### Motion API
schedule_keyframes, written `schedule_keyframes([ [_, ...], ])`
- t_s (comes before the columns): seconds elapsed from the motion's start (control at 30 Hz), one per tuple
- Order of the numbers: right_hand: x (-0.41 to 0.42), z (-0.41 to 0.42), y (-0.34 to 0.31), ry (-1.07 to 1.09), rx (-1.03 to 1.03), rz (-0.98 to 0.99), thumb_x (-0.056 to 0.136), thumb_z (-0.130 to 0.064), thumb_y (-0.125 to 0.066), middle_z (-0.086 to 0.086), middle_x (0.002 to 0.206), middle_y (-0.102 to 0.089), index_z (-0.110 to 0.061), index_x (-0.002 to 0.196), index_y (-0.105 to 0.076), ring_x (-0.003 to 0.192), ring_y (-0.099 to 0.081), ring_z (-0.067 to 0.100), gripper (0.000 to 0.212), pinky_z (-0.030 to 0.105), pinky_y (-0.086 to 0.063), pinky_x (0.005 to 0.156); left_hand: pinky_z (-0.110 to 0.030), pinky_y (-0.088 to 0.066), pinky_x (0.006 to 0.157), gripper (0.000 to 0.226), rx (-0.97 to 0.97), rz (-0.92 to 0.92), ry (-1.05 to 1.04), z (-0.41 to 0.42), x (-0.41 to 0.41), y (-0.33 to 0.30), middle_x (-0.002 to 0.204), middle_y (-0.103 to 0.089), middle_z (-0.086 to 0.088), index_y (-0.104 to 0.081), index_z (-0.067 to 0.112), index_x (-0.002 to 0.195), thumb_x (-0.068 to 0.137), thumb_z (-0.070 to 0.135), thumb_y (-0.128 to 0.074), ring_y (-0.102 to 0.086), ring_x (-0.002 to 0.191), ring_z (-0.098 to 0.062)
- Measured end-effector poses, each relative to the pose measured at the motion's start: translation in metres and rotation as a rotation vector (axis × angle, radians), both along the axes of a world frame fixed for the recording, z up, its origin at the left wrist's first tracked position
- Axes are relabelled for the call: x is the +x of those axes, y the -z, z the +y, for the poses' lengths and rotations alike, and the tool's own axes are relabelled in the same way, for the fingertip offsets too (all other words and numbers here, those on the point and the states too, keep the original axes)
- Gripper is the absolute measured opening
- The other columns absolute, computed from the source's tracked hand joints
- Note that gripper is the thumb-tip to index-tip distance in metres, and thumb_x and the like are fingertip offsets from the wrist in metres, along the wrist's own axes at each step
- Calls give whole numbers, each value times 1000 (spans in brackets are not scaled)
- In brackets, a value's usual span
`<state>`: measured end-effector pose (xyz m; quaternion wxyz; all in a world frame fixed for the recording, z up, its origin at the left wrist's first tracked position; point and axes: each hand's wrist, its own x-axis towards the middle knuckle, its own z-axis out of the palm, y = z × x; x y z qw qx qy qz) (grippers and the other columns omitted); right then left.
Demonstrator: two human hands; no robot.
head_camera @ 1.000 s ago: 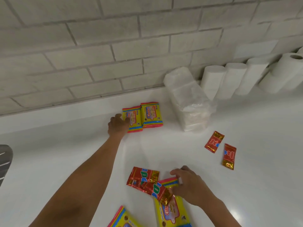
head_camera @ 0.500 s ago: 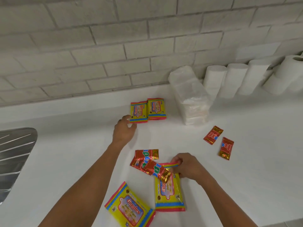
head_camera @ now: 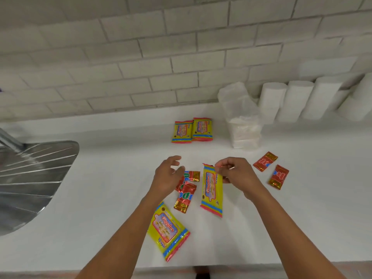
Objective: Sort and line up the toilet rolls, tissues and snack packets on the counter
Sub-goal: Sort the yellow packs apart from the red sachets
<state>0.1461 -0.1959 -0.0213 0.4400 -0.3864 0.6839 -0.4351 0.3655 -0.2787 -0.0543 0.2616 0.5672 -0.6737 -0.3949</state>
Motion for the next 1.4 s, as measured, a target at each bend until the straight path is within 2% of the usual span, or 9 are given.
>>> schedule_keyframes([
  [0.07, 1, -2, -11, 13, -71, 25, 90, -12, -72, 2, 86, -71, -13, 89, -74, 81, -73, 18, 2, 27, -61, 67, -9, -47, 64, 38, 37, 52, 36, 16, -3, -6, 121, -60, 8, -55, 30, 134, 97, 30, -62, -62, 96, -2],
  [0.23, 3, -8, -37, 51, -192, -93, 90, -13, -72, 4, 89, -72, -14, 89, -73, 79, -72, 14, 2, 26, -57, 66, -15, -51, 73, 44, 136, 132, 144, 33, -15, -21, 129, -59, 8, -48, 31, 142, 99, 33, -59, -64, 105, -6],
  [0.43, 4, -21, -49, 75, -258, -278, 92, -10, -69, 12, 94, -73, -9, 97, -70, 77, -72, 13, 5, 25, -57, 65, -36, -57, 94, 30, 183, 253, 143, 21, -23, -20, 117, -71, 12, -59, 31, 128, 98, 33, -61, -71, 101, -8],
  [0.53, 4, -34, -47, 114, -273, -325, 92, -11, -69, 11, 96, -74, -12, 98, -68, 81, -72, 16, 6, 28, -57, 68, -36, -59, 90, 21, 216, 311, 124, 5, -21, -24, 114, -73, 7, -62, 27, 119, 98, 27, -62, -73, 98, -12],
  [0.67, 13, -47, -34, 177, -210, -330, 91, -13, -70, 4, 107, -70, -22, 111, -63, 92, -72, 24, 23, 41, -57, 83, -20, -58, 70, 14, 204, 322, 94, -28, -12, -29, 111, -72, 6, -61, 26, 113, 99, 25, -60, -73, 90, -9],
  [0.77, 23, -45, -14, 160, -115, -291, 92, -20, -70, 3, 111, -67, -26, 120, -59, 97, -72, 27, 31, 42, -57, 87, -14, -50, 57, 17, 171, 288, 10, -67, -7, -30, 110, -70, 7, -58, 25, 117, 100, 28, -58, -70, 88, -8],
  [0.93, 47, -37, 19, 72, 81, -116, 93, -31, -67, -4, 103, -69, -29, 115, -62, 90, -71, 16, 23, 30, -59, 78, -29, -52, 64, 20, 158, 225, -57, -146, -10, -13, 108, -68, -2, -56, 23, 117, 98, 27, -61, -67, 86, -14],
  [1.13, 72, -23, 51, 30, 194, 43, 97, -30, -60, -5, 104, -64, -23, 112, -61, 81, -64, 5, 16, 11, -49, 56, -47, -56, 91, 33, 240, 129, -101, -223, -29, 27, 115, -69, -5, -61, 26, 115, 84, 34, -69, -67, 102, -26],
  [1.4, 92, 6, 68, 34, 304, 97, 96, -29, -62, -14, 106, -62, -36, 109, -61, 95, -64, 4, 15, 13, -53, 68, -44, -60, 85, 65, 224, 16, -163, -259, -40, 68, 106, -72, -5, -69, 25, 111, 56, 60, -72, -71, 94, -28],
])
